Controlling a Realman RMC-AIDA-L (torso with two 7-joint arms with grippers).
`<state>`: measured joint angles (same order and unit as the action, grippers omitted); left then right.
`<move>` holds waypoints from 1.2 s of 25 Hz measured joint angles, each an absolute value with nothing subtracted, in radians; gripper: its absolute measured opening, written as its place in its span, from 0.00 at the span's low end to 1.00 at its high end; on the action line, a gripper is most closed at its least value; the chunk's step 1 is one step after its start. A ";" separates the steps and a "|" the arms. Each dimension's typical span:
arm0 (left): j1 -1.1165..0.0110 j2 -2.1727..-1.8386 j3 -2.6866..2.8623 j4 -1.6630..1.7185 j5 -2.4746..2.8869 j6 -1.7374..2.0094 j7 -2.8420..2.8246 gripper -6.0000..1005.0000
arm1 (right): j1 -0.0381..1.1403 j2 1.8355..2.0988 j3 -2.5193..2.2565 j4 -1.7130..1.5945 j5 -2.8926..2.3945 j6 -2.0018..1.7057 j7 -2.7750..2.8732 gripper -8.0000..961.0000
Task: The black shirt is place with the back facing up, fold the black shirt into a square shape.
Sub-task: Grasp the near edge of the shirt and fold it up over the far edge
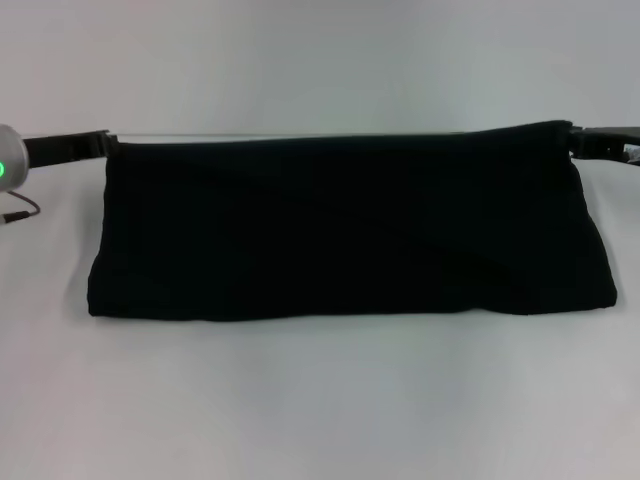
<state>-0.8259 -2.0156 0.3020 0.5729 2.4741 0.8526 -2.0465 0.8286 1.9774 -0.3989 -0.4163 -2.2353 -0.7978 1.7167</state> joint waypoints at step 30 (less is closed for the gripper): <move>-0.837 -2.038 0.331 0.579 2.451 0.726 -2.039 0.01 | 0.891 1.991 -0.426 -0.394 -2.235 -0.639 1.711 0.05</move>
<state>-0.8372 -2.0378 0.3314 0.5787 2.4509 0.7256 -2.0388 0.8911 1.9912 -0.4257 -0.3944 -2.2350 -0.6394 1.7112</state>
